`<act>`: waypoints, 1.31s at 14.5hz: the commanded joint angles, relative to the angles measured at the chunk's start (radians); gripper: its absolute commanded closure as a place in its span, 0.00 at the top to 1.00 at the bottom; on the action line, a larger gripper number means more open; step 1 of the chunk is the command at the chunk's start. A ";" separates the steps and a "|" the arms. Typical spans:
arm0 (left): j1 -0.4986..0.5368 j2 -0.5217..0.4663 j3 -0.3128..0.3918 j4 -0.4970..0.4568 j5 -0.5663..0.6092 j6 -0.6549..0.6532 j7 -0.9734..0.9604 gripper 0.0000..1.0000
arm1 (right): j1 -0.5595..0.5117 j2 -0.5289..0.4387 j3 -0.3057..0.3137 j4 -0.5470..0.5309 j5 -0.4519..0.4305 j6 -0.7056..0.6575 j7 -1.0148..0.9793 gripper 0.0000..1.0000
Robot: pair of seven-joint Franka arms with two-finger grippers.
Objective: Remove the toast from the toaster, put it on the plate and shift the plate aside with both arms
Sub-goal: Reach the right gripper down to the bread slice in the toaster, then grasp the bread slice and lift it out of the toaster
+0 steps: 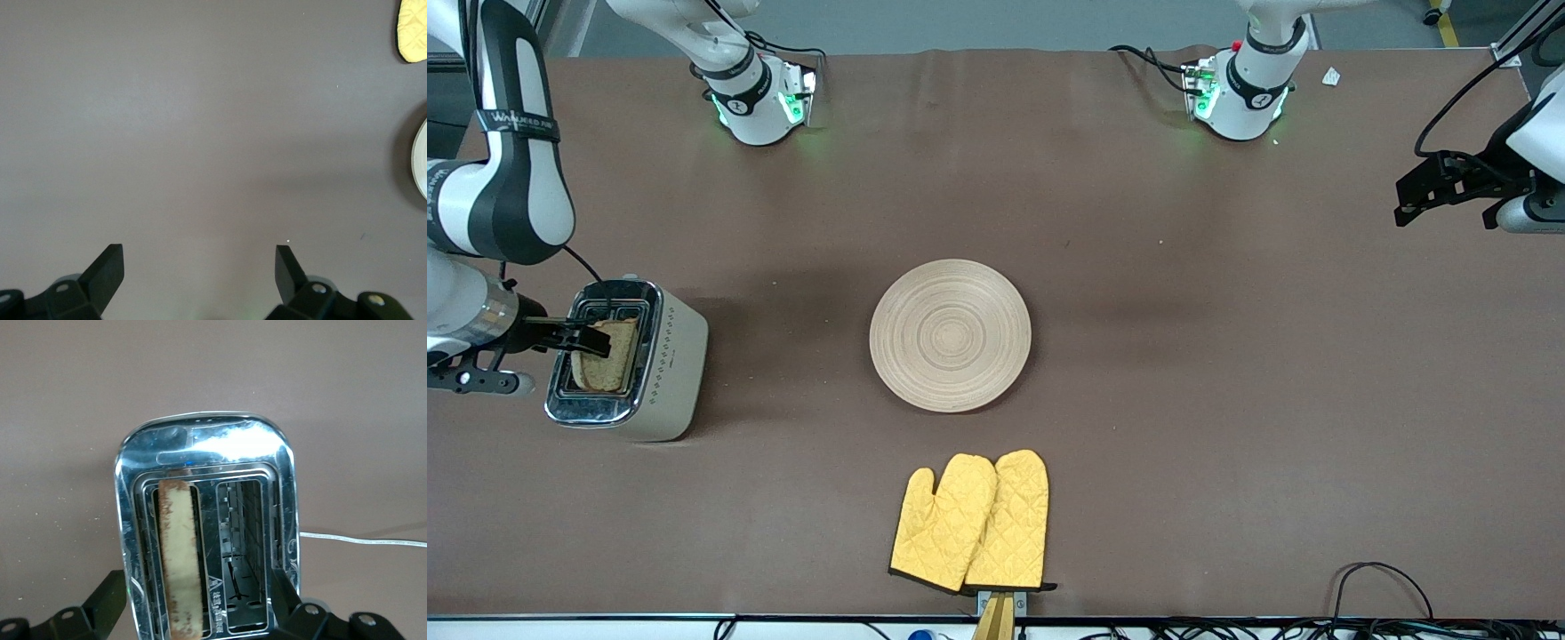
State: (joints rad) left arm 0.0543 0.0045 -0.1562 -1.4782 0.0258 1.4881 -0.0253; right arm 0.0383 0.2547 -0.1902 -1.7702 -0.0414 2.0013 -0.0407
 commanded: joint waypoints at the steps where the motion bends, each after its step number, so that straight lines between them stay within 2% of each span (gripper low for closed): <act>1: 0.010 0.002 -0.006 0.036 0.014 -0.017 0.011 1.00 | -0.012 0.000 0.011 0.017 0.011 -0.003 -0.015 0.75; 5: 0.013 0.000 0.001 0.045 0.019 -0.017 0.015 1.00 | -0.009 0.000 0.014 0.017 0.021 -0.006 -0.015 0.55; 9: 0.012 0.000 0.001 0.044 0.019 -0.017 0.015 1.00 | -0.011 0.001 0.014 0.015 0.086 -0.003 -0.041 0.38; 12: 0.010 0.002 0.001 0.044 0.020 -0.017 0.015 1.00 | -0.011 0.000 0.014 0.015 0.106 0.008 -0.042 0.06; 14: 0.012 0.000 0.001 0.044 0.019 -0.017 0.016 1.00 | -0.015 0.000 0.012 0.015 0.104 0.019 -0.063 0.01; 16: 0.010 0.002 0.000 0.044 0.019 -0.017 0.015 1.00 | -0.034 -0.005 0.012 0.031 0.109 0.005 -0.103 0.00; 19: 0.013 0.000 0.000 0.044 0.017 -0.017 0.018 1.00 | -0.054 -0.103 0.008 0.046 0.213 -0.074 -0.272 0.00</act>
State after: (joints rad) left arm 0.0631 0.0042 -0.1527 -1.4494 0.0263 1.4882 -0.0253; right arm 0.0105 0.2374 -0.1884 -1.7331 0.1029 1.9844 -0.2067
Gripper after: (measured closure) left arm 0.000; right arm 0.938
